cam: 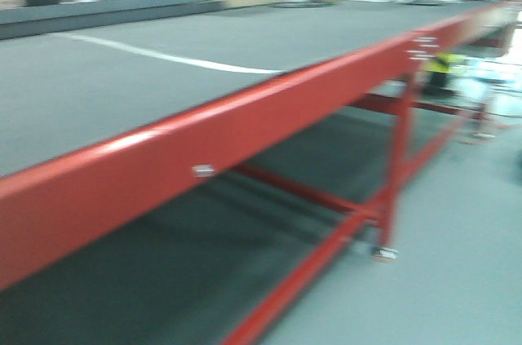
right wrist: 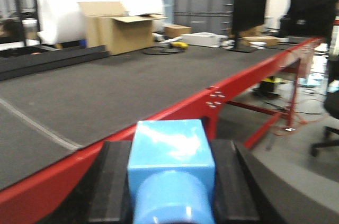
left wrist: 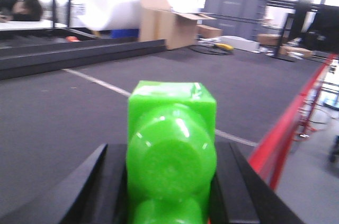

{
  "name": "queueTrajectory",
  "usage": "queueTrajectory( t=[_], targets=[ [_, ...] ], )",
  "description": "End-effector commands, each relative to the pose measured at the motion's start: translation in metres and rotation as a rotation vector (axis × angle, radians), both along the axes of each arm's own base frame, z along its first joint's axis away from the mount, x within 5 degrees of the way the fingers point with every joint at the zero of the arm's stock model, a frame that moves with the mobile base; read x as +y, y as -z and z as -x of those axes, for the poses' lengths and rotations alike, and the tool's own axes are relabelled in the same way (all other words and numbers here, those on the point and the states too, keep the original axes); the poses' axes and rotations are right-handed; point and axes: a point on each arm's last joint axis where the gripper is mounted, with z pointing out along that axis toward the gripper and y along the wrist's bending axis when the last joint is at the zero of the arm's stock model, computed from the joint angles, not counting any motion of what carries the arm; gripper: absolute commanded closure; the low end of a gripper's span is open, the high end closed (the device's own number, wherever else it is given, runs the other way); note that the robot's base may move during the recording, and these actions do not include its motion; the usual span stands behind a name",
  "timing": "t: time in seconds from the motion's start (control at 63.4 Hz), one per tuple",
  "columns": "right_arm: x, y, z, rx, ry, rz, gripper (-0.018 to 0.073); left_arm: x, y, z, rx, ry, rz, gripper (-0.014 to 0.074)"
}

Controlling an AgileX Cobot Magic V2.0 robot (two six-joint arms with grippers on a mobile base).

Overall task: Grab block from conveyor and place in blue bin
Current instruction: 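Drive the base away from the conveyor toward the blue bin shelf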

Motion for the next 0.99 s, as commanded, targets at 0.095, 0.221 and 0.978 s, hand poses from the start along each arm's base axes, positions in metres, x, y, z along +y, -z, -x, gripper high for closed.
queueTrajectory(
  t=[0.095, 0.221, 0.978],
  targets=[
    [-0.0006, -0.0016, 0.0012, -0.021, 0.007, 0.001, 0.0721, -0.0001, -0.0023, 0.0013, -0.027, 0.002, 0.003, 0.0708],
    [-0.0006, -0.0016, 0.0012, -0.021, 0.007, 0.001, 0.0721, -0.0001, -0.0023, 0.0013, -0.027, 0.002, 0.003, 0.0708],
    [-0.0006, -0.0016, 0.0012, -0.021, 0.007, 0.001, 0.0721, -0.0001, -0.0023, 0.0013, -0.027, 0.002, 0.003, 0.0708]
  ],
)
